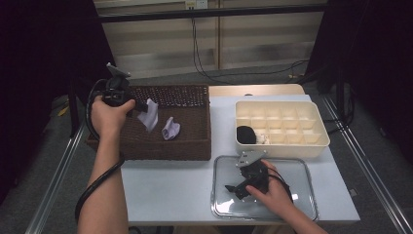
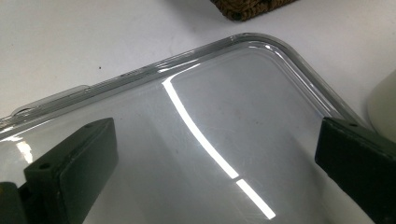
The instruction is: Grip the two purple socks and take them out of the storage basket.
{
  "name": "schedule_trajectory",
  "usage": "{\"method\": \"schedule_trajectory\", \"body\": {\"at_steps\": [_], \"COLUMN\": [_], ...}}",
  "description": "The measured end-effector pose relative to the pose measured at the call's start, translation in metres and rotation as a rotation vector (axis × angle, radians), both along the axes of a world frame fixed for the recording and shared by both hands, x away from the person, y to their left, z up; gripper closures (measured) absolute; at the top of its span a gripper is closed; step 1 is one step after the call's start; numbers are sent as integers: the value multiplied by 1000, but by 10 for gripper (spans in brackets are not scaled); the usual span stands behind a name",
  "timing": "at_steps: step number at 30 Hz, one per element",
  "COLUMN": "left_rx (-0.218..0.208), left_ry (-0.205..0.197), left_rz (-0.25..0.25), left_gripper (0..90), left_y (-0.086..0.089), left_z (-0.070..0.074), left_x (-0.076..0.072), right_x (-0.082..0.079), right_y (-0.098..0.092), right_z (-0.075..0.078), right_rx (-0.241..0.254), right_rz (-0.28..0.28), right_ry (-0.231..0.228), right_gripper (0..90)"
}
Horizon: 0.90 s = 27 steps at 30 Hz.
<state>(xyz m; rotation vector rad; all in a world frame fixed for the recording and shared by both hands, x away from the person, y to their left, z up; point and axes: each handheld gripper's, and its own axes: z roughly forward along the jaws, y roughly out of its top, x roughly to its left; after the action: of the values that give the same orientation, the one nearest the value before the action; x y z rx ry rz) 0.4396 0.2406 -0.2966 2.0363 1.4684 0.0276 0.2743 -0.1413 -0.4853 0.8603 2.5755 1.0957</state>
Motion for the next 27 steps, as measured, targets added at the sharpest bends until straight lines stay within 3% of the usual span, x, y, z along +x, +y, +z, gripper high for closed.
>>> {"method": "schedule_trajectory", "body": {"at_steps": [12, 23, 27], "left_rx": [-37, -14, -31], "left_ry": [-4, 2, -4], "left_rz": [-38, -101, -105], "left_gripper": [881, 881, 881], "left_y": [0, -7, -9], "left_z": [12, 18, 19], "left_x": [-22, -39, -45], "right_x": [0, 0, 0], "right_y": [0, 0, 0], "right_z": [0, 0, 0], "right_rx": [0, -1, -1], "right_rz": [-1, 0, -1], "right_ry": [2, 0, 2], "right_gripper": [0, 0, 0]}}
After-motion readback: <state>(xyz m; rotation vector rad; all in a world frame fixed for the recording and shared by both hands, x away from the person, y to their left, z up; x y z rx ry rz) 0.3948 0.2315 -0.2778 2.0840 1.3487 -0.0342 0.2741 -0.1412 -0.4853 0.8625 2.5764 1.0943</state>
